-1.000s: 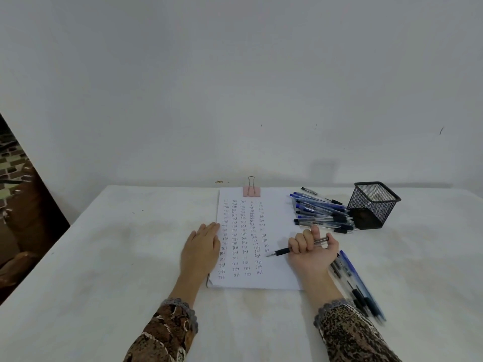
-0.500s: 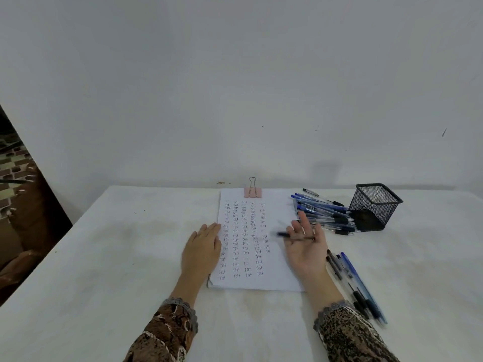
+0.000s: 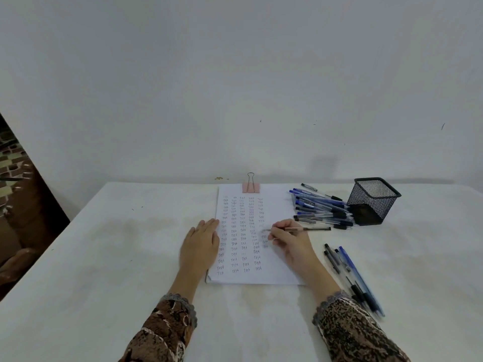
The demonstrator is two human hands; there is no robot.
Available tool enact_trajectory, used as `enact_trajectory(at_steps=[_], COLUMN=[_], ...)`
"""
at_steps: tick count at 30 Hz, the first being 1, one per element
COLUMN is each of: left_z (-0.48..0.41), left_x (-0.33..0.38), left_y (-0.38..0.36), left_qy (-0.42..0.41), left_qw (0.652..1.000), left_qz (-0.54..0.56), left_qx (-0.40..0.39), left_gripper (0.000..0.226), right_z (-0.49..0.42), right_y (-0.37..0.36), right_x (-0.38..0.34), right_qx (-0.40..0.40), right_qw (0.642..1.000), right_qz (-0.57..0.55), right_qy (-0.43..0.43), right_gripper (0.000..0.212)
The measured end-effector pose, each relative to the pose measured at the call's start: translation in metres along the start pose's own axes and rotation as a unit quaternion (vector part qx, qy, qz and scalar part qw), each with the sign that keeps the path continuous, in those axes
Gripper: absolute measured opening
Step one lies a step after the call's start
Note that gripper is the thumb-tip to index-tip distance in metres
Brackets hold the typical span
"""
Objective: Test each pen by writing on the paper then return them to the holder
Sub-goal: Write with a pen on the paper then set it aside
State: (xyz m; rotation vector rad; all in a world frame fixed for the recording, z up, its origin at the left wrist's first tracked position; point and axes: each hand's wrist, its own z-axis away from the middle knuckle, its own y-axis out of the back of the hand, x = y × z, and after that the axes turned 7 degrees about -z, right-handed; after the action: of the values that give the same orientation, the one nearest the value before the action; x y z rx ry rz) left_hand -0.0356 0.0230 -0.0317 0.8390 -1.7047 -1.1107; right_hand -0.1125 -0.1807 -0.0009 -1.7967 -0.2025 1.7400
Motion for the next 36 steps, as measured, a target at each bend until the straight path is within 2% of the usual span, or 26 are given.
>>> enact_trajectory(at_steps=[3, 6, 17, 20, 24, 27, 36], left_z=[0.001, 0.001, 0.002, 0.002, 0.003, 0.003, 0.003], left_x=[0.000, 0.000, 0.002, 0.003, 0.003, 0.002, 0.002], left_y=[0.000, 0.000, 0.002, 0.002, 0.003, 0.003, 0.003], left_qy=[-0.001, -0.001, -0.002, 0.001, 0.002, 0.003, -0.001], left_qw=[1.000, 1.000, 1.000, 1.000, 1.000, 1.000, 1.000], left_qz=[-0.001, 0.001, -0.005, 0.002, 0.000, 0.001, 0.003], left_qx=[0.002, 0.004, 0.010, 0.008, 0.008, 0.006, 0.001], left_gripper=[0.044, 0.044, 0.043, 0.043, 0.043, 0.044, 0.044], right_z=[0.004, 0.006, 0.014, 0.013, 0.013, 0.014, 0.012], right_y=[0.000, -0.001, -0.016, -0.015, -0.016, -0.016, -0.014], right_x=[0.010, 0.016, 0.012, 0.012, 0.009, 0.008, 0.011], right_qx=[0.016, 0.052, 0.005, 0.023, 0.001, 0.030, 0.024], right_qw=[0.991, 0.986, 0.978, 0.970, 0.965, 0.964, 0.957], right_qz=[0.109, 0.127, 0.200, 0.228, 0.254, 0.249, 0.272], right_qy=[0.080, 0.097, 0.064, 0.083, 0.066, 0.086, 0.096], right_gripper=[0.033, 0.055, 0.050, 0.048, 0.049, 0.048, 0.046])
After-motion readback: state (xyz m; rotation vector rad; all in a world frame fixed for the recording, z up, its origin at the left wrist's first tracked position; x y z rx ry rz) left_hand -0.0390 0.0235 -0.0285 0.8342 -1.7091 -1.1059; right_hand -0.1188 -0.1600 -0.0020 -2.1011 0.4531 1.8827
